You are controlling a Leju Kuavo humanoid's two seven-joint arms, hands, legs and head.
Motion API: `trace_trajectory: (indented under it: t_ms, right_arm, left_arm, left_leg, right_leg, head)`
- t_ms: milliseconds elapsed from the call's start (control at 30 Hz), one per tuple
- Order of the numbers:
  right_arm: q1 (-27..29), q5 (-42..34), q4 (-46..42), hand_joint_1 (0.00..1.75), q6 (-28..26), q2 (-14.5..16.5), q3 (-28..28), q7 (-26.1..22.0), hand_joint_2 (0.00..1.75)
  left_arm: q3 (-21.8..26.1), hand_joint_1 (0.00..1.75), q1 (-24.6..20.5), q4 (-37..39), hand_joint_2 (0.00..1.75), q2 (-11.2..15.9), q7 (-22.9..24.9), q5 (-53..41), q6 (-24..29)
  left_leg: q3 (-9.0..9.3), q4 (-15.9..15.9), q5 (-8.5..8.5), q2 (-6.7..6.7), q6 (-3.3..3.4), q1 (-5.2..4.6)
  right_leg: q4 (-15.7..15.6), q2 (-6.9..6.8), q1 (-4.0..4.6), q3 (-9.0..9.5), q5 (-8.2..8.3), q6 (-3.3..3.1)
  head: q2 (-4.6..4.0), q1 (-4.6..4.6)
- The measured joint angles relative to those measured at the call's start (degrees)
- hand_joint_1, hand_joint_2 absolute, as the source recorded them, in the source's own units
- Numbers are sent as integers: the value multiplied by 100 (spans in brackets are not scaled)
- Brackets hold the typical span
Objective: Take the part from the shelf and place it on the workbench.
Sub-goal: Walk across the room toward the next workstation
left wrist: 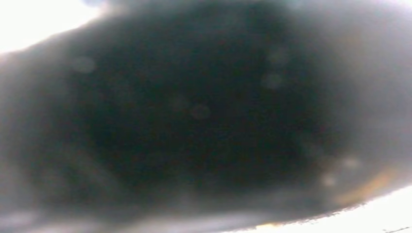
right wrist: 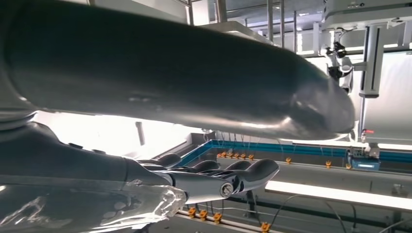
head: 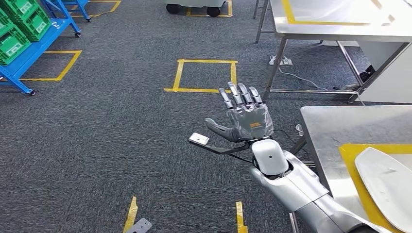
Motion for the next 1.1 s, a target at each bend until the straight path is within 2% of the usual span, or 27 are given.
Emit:
trace_trajectory:
  t_ms: [67,100,200,267,300,367,400,433,467,500,567,600,633,733,833,1100]
  right_arm:
    - [-14,0,-2,0,11,1,2,2,0]
    - [-13,0,-3,0,21,1,3,2,0]
    - [3,0,-7,0,40,1,4,1,0]
    - [-9,0,-13,0,43,3,4,0,0]
    - [-14,0,-16,0,44,4,4,0,0]
    - [-14,0,-15,0,45,4,5,0,0]
    - [-8,0,-14,0,46,4,6,0,0]
    - [-3,0,-14,0,48,4,7,0,0]
    - [-3,0,-14,0,49,4,7,0,0]
    - [-7,0,-14,0,48,4,7,0,0]
    - [-18,0,-15,0,46,5,7,0,0]
    - [-22,0,-15,0,46,6,7,0,0]
    - [-23,0,-15,0,46,7,7,-1,0]
    - [-22,0,-14,0,49,7,7,-1,0]
    - [-24,0,-14,0,48,7,7,-1,0]
    - [-26,0,-6,0,34,8,7,0,0]
  left_arm:
    - [-1,0,-6,0,0,-1,0,-1,15]
    - [-1,0,-8,0,0,-1,0,-1,20]
    - [-1,0,-4,-1,0,1,0,1,27]
    - [-2,0,-9,-2,0,1,0,1,27]
    - [-2,0,-12,-2,0,1,0,1,27]
    - [-2,0,-8,-2,0,-2,0,1,27]
    - [-2,0,0,-2,0,-4,0,1,27]
    - [-2,0,8,-2,0,-5,0,0,27]
    - [-2,0,12,-2,0,-7,0,-1,27]
    - [-2,0,13,-2,0,-7,0,-2,29]
    - [-2,0,6,-2,0,-3,0,-3,36]
    - [-2,0,-3,-2,0,-1,1,-4,39]
    - [-2,0,-10,-2,0,-4,2,-4,39]
    - [1,0,-13,-2,0,-10,25,-4,34]
    - [2,0,-10,-2,0,-11,42,-4,25]
    - [1,0,-11,-2,0,-6,40,-4,27]
  left_leg:
    - [1,66,-65,-13,-70,-3]
    - [-8,95,-88,-17,-101,-8]
    - [-18,125,-127,-17,-167,2]
    - [-81,310,-259,17,-216,15]
    - [-203,573,-392,38,-239,21]
    - [-620,1344,-686,64,-263,29]
    - [-817,1661,-764,65,-263,32]
    - [-935,1804,-739,66,-254,32]
    - [-938,1714,-592,66,-233,29]
    - [-830,1417,-355,66,-198,20]
    - [-510,674,67,76,-112,-16]
    - [-383,402,146,82,-82,-35]
    - [-321,266,146,87,-99,-46]
    - [-289,181,97,76,-190,-55]
    - [-291,185,81,68,-156,-64]
    - [-293,225,41,67,-22,-122]
  right_leg:
    - [-678,19,-10,352,255,-1]
    - [-844,32,-6,449,278,-27]
    - [-874,50,19,492,231,-158]
    - [-880,37,13,534,206,-235]
    - [-885,24,9,561,191,-269]
    - [-885,3,25,592,159,-315]
    - [-884,-2,35,602,147,-327]
    - [-883,-3,46,615,135,-333]
    - [-882,-1,57,636,121,-335]
    - [-882,1,67,668,101,-334]
    - [-886,4,86,727,56,-318]
    - [-883,4,96,735,37,-304]
    - [-878,2,104,728,23,-297]
    - [-873,-19,103,712,4,-301]
    - [-918,-28,94,737,11,-280]
    - [-954,-29,33,768,15,-136]
  head:
    - [0,9]
    - [0,14]
    - [0,12]
    - [0,-2]
    - [0,-10]
    - [0,-22]
    - [0,-21]
    - [0,-21]
    - [0,-21]
    - [0,-20]
    - [0,-18]
    - [0,-19]
    - [0,-13]
    - [0,-13]
    - [0,-14]
    - [0,-16]
